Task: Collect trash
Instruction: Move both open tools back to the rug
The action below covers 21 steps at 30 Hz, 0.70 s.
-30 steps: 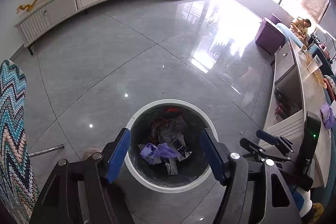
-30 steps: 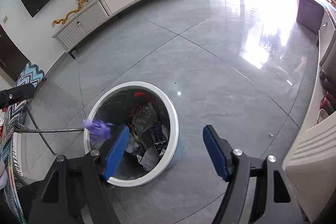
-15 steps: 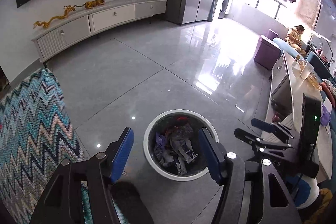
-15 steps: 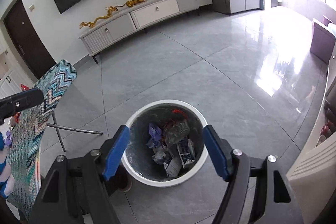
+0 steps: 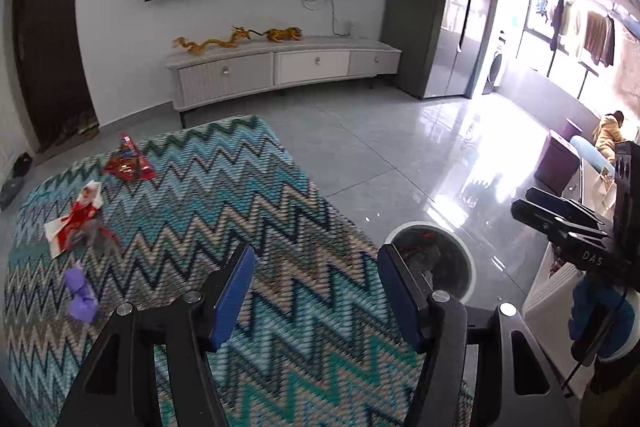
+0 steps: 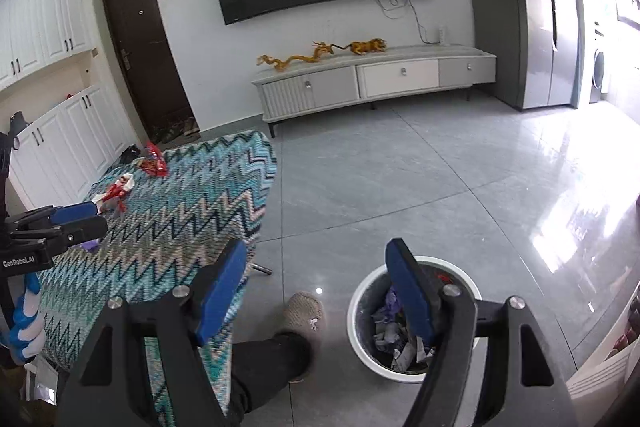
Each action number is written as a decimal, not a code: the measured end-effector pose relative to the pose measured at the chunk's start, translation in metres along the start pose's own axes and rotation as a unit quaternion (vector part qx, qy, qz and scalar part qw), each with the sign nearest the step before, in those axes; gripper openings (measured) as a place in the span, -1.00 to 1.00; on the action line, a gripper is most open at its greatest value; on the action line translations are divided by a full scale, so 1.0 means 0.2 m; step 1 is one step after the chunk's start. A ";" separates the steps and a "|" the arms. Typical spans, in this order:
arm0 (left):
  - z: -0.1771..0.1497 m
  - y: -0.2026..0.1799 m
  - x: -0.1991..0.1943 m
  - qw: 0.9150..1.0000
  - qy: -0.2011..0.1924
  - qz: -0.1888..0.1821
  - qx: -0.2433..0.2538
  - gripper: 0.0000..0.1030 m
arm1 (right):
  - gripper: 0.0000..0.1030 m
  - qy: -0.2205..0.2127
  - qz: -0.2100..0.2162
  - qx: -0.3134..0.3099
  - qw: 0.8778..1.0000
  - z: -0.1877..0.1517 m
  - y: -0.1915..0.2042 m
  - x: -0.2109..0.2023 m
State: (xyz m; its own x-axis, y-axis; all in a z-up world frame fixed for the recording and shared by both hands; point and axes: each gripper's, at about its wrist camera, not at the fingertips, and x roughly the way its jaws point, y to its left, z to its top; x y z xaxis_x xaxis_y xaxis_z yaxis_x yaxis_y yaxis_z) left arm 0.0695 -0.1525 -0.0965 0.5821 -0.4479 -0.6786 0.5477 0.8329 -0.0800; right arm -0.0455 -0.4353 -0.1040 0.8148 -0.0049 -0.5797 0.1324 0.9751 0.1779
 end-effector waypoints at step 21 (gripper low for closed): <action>-0.30 1.08 -0.08 0.984 0.005 0.104 -0.142 0.20 | 0.28 0.058 0.118 -0.129 0.983 0.27 0.84 0.39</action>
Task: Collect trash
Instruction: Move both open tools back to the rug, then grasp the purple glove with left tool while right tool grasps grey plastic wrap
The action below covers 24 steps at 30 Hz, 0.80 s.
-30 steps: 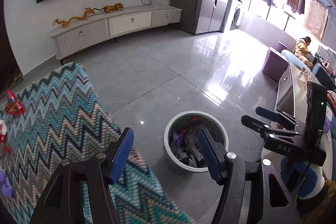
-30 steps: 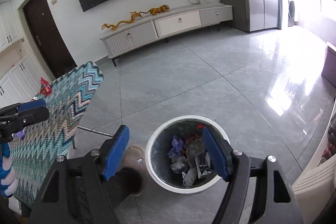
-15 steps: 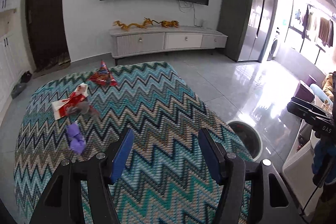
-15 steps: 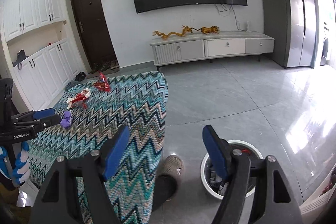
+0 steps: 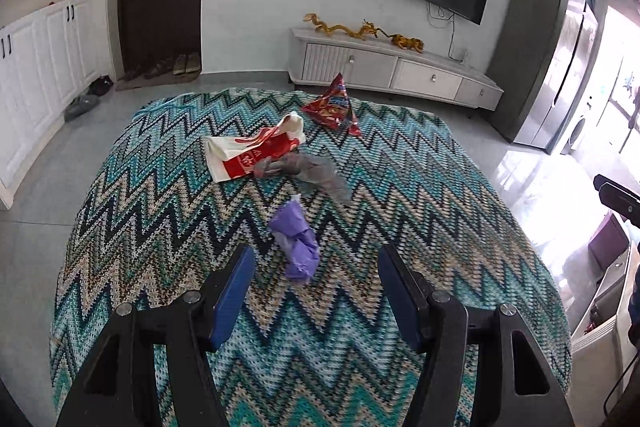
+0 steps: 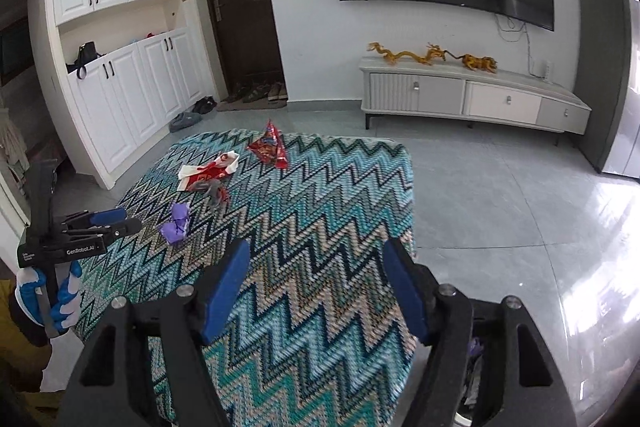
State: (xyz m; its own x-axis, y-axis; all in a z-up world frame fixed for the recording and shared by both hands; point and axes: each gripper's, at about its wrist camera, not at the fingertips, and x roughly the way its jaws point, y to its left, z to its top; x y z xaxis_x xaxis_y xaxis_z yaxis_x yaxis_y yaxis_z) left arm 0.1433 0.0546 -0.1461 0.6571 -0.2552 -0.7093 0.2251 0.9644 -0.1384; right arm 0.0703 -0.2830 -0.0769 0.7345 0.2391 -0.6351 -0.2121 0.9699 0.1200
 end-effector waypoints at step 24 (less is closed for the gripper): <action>0.04 0.34 0.48 0.997 -0.012 0.009 -0.077 -0.34 | 0.00 0.122 0.150 -0.082 0.978 0.24 0.56 1.35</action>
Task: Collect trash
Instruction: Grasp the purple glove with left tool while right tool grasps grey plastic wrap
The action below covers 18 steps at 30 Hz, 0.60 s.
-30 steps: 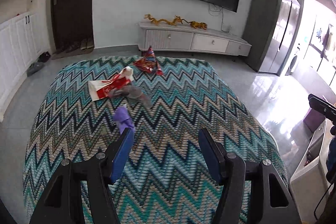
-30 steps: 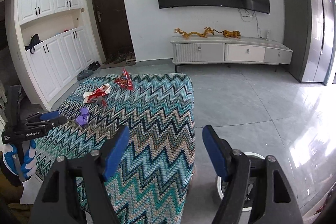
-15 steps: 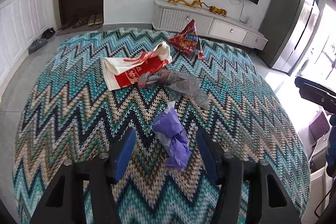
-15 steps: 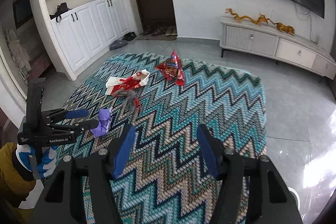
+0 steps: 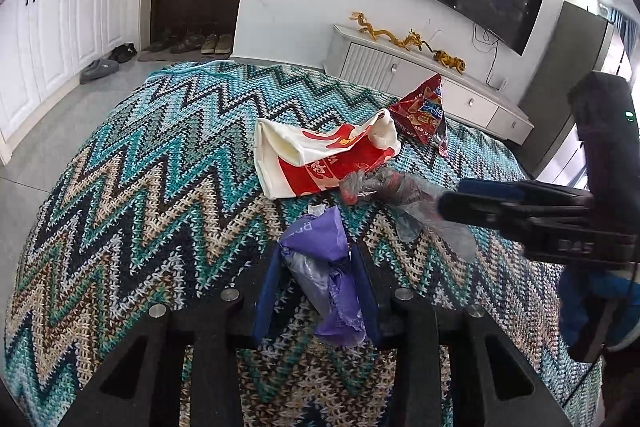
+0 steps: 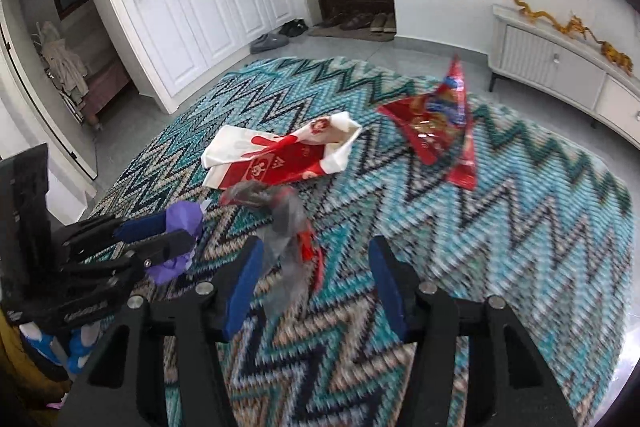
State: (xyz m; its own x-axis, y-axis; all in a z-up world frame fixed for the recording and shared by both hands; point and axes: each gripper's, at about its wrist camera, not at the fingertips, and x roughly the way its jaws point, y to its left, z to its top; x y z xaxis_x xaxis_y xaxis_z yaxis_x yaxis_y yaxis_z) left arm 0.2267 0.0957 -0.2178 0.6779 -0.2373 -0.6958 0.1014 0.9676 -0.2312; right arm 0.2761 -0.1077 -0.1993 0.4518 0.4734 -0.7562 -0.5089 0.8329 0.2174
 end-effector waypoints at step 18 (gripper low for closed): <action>0.01 -0.04 -0.02 0.999 -0.004 0.032 0.008 -0.36 | -0.86 -0.047 -0.057 0.046 0.996 -0.20 0.00 -0.41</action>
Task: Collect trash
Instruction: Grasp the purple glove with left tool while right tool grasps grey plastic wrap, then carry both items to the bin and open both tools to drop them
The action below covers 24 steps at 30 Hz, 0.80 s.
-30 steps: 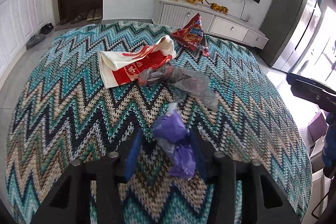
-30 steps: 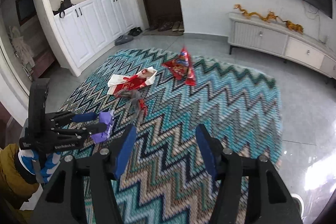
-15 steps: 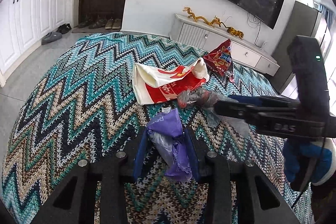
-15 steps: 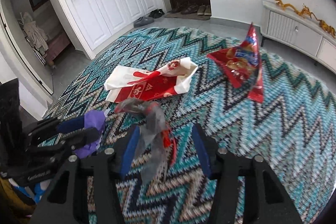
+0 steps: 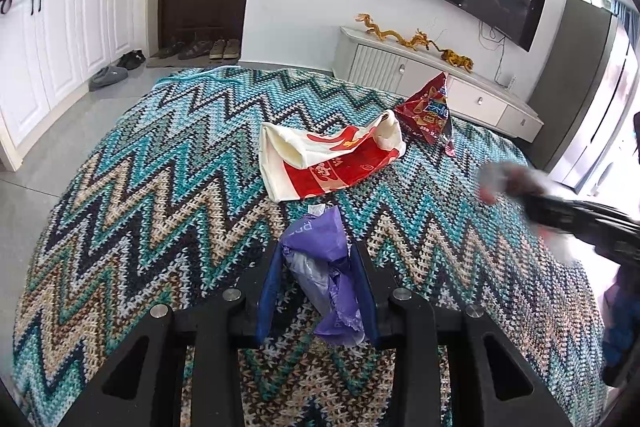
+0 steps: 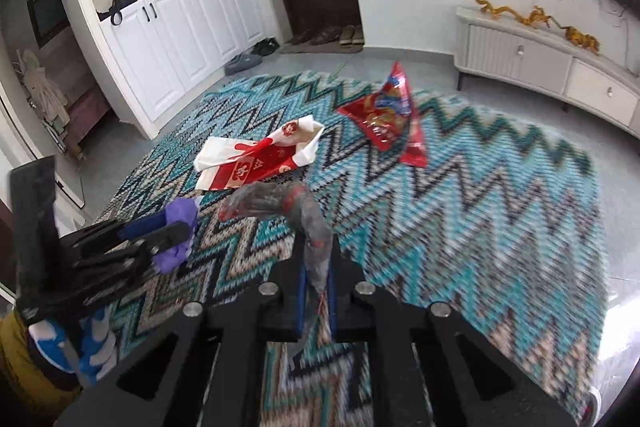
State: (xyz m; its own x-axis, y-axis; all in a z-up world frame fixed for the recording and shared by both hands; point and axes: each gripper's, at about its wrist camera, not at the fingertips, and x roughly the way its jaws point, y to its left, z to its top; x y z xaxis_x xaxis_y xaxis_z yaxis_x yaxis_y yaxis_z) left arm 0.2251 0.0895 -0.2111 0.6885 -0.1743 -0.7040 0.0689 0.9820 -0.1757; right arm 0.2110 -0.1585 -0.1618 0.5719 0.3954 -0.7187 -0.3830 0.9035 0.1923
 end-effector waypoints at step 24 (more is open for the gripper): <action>-0.17 -0.58 -0.98 0.984 -0.126 0.009 0.123 -0.37 | -0.86 -0.145 -0.083 0.048 0.985 -0.52 -0.10 -1.22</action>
State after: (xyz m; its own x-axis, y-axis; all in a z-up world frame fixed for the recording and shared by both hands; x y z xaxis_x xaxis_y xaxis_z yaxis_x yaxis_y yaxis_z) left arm 0.0576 0.0071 -0.0774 0.8464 -0.1632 -0.5070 0.2059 0.9782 0.0289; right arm 0.0032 -0.2898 -0.0586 0.8097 0.2598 -0.5263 -0.2054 0.9654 0.1607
